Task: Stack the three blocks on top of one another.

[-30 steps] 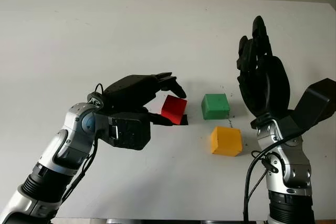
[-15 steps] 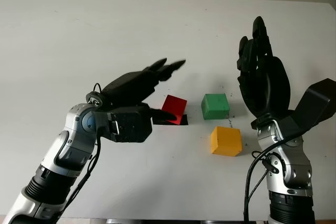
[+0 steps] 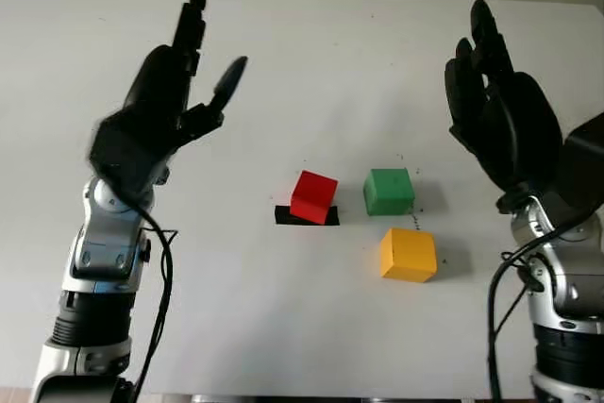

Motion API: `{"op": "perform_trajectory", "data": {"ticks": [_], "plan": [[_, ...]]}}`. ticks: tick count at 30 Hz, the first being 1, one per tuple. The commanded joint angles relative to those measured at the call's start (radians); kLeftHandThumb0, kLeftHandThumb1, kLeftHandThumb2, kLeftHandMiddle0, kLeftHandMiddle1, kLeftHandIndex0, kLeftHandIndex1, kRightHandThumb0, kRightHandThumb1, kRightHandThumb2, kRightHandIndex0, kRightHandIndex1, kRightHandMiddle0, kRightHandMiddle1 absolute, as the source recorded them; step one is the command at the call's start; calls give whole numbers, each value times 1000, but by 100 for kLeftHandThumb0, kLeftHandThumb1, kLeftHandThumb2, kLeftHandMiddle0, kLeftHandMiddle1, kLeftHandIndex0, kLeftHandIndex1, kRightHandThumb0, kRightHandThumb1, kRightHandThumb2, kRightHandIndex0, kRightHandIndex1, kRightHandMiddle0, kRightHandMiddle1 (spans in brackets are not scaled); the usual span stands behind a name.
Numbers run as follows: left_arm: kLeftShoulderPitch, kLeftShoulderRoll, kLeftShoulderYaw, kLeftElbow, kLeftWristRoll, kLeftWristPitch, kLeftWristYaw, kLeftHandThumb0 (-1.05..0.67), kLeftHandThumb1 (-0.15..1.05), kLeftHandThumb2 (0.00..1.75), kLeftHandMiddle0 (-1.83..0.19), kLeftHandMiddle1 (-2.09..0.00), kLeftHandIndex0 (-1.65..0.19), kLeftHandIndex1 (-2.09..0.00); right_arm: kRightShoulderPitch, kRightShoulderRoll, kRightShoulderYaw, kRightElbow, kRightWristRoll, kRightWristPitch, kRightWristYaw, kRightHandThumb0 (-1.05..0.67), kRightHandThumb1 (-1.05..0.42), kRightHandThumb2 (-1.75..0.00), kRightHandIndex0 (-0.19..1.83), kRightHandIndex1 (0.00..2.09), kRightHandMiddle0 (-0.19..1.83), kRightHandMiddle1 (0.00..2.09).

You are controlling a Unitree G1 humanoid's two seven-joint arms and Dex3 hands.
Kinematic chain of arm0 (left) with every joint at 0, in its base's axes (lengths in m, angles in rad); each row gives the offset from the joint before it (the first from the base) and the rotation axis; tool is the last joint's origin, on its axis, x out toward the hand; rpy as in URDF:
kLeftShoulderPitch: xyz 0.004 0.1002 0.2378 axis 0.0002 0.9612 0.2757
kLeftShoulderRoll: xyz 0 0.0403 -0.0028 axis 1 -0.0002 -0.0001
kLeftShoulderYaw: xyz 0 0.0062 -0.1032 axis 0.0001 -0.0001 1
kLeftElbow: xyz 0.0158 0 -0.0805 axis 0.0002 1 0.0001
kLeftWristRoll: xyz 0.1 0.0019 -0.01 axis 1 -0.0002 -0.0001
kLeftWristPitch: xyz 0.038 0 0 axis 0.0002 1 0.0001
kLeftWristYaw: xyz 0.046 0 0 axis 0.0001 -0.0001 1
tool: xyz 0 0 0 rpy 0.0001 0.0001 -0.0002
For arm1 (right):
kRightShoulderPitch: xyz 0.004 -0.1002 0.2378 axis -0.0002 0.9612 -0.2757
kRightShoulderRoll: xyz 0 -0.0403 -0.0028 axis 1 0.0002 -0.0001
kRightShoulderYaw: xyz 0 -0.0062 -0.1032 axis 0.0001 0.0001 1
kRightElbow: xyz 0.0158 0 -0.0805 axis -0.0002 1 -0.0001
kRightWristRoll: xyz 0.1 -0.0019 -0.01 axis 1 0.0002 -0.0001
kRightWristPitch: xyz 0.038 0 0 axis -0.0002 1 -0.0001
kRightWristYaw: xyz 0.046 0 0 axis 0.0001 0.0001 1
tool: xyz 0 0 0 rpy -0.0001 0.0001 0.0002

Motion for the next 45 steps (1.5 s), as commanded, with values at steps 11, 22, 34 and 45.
{"op": "perform_trajectory", "data": {"ticks": [11, 22, 34, 45], "plan": [[179, -48, 87, -128, -159, -40, 21, -79, 105, 69, 19, 0, 19, 0, -126, -417, 28, 35, -103, -125, 359, -61, -76, -3, -2, 8, 28, 17], [223, -61, 69, -112, -144, -35, 41, -76, 105, 68, 19, 0, 19, 0, -180, -672, 103, 57, -281, -807, 583, -47, -74, -6, 1, 7, 39, 10], [202, -79, 63, -83, -156, -43, 39, -76, 105, 61, 19, 0, 19, 0, -103, -651, 97, 190, -357, -1268, 396, -34, -91, -7, 12, 9, 54, 11], [228, -82, 36, -100, -114, -59, 49, -76, 105, 60, 19, 0, 19, 0, -34, -566, 160, 264, -451, -1380, 276, -25, -84, -4, 7, 5, 52, 7]]}}
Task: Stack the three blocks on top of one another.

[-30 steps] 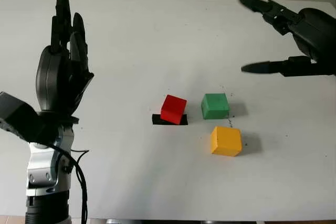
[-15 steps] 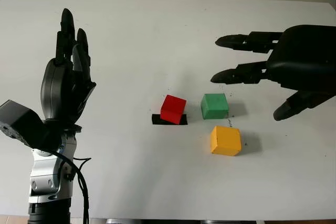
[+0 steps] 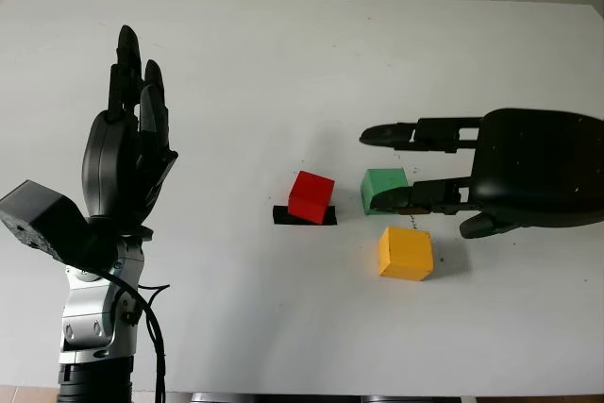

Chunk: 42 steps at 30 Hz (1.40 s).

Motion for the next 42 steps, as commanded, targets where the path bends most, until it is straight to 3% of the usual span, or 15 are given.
{"op": "perform_trajectory", "data": {"ticks": [1, 18, 28, 36, 39, 42], "plan": [[23, -2, -13, -27, 18, -9, 4, -76, 105, 60, 19, 0, 19, 0, 25, 39, 12, 26, -19, -20, -36, -26, -84, -4, 8, 5, 53, 8], [55, 4, -10, -64, 26, -1, 11, -75, 105, 60, 19, 0, 19, 0, 10, 79, 93, 131, -146, -93, -137, -26, -84, -5, 5, 4, 59, 9], [55, 4, -11, -60, 28, 1, 11, -76, 105, 60, 19, 0, 19, 0, -20, 97, 109, 186, -156, -136, -201, -37, -84, -6, 14, 8, 83, 19], [59, 3, -12, -65, 25, 10, 12, -75, 105, 61, 19, 0, 19, 0, -39, 93, 135, 194, -105, -115, -198, -39, -83, -5, 24, 11, 109, 36], [59, 3, -13, -68, 28, 13, 14, -75, 105, 61, 19, 0, 19, 0, -45, 82, 143, 173, -62, -66, -169, -40, -84, -6, 26, 7, 93, 66], [57, 3, -16, -64, 34, 10, 15, -75, 105, 61, 19, 0, 19, 0, -66, 73, 149, 141, -5, -7, -123, -42, -86, -6, 26, 6, 87, 74]]}}
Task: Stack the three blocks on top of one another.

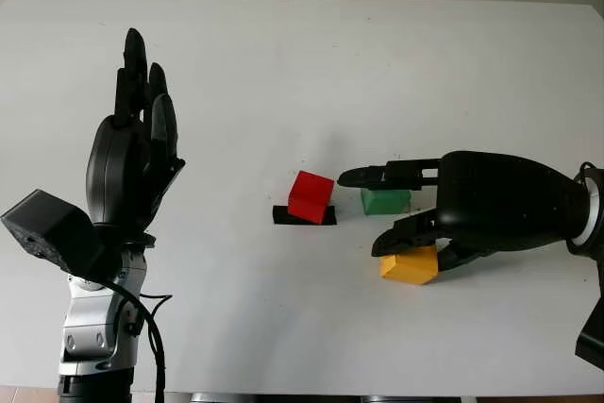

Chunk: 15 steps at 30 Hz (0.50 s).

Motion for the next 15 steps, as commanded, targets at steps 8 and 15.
{"op": "perform_trajectory", "data": {"ticks": [8, 15], "plan": [[8, -3, -9, 4, 14, -22, -2, -76, 105, 60, 19, 0, 19, 0, -202, 21, 17, -17, 142, 123, 90, -42, -90, -7, 28, 6, 69, 99], [11, -7, -16, 1, 19, -26, 5, -76, 105, 61, 19, 0, 19, 0, -434, 107, 70, 103, 153, 147, 169, -48, -88, -5, 30, 7, 77, 117]]}}
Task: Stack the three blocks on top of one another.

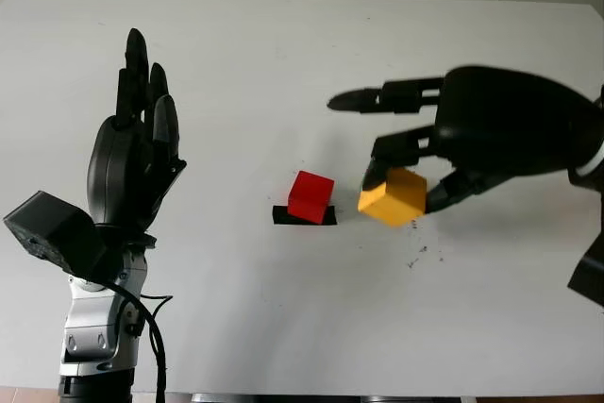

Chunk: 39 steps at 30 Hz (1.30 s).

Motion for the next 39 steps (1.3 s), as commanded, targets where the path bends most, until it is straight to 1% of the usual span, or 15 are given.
{"op": "perform_trajectory", "data": {"ticks": [1, 3, 4, 7, 10, 12, 15, 19, 22, 26, 32, 39], "plan": [[11, -4, -2, -4, 2, -8, 1, -76, 105, 61, 19, 0, 19, 0, -80, 17, 23, 27, -9, 15, 34, -48, -87, -4, 31, 7, 77, 117], [13, -2, -2, -6, 3, -7, 2, -76, 105, 61, 19, 0, 19, 0, -132, 39, 43, 59, -4, 31, 71, -48, -85, -5, 33, 7, 79, 114], [13, -3, -2, -7, 4, -7, 4, -76, 105, 61, 19, 0, 19, 0, -164, 53, 58, 75, -6, 48, 96, -49, -83, -5, 34, 7, 80, 106], [14, -4, -3, -15, 4, -1, 10, -76, 105, 60, 19, 0, 19, 0, -254, 94, 97, 86, -52, 160, 175, -50, -83, -5, 31, 5, 77, 97], [14, -6, -6, -21, 4, 4, 15, -77, 105, 60, 19, 0, 19, 0, -290, 136, 109, 95, -102, 223, 182, -49, -80, -4, 32, 5, 80, 96], [17, -8, -9, -27, 12, 6, 21, -77, 105, 60, 19, 0, 19, 0, -299, 157, 117, 102, -117, 257, 191, -46, -81, -5, 28, 4, 78, 95], [20, -15, -11, -35, 16, 11, 32, -77, 105, 59, 19, 0, 19, 0, -305, 188, 129, 118, -120, 298, 211, -42, -85, -6, 24, 3, 69, 102], [19, -21, -14, -34, 16, 7, 36, -76, 105, 59, 19, 0, 19, 0, -306, 232, 146, 124, -91, 381, 285, -38, -89, -6, 19, 4, 55, 122], [18, -28, -17, -27, 12, -6, 33, -76, 105, 60, 19, 0, 19, 0, -304, 254, 155, 147, -85, 388, 310, -37, -91, -6, 16, 4, 47, 135], [17, -39, -24, -24, 19, -10, 40, -76, 105, 60, 19, 0, 19, 0, -310, 276, 178, 198, -101, 351, 312, -39, -93, -6, 15, 5, 41, 145], [17, -45, -24, -26, 20, -10, 47, -76, 105, 60, 19, 0, 19, 0, -322, 302, 201, 259, -129, 334, 312, -41, -93, -6, 16, 5, 38, 147], [19, -47, -29, -35, 31, -5, 57, -76, 105, 60, 19, 0, 19, 0, -326, 318, 215, 262, -150, 341, 324, -41, -95, -6, 12, 4, 36, 147]]}}
